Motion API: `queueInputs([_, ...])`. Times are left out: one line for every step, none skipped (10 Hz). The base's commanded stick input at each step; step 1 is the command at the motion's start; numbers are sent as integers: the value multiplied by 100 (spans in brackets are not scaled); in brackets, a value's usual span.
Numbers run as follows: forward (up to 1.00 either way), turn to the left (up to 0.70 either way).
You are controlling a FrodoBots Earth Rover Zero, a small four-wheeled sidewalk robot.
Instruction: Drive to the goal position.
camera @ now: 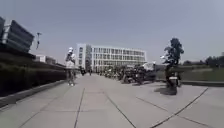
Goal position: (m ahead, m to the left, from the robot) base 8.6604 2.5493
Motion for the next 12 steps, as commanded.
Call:
queueInputs([70,0])
queueInputs([70,0])
queueInputs([70,35])
queueInputs([70,35])
queueInputs([70,35])
queueInputs([70,35])
queueInputs([70,35])
queueInputs([70,35])
queueInputs([70,35])
queueInputs([70,35])
queueInputs([70,35])
queueInputs([70,35])
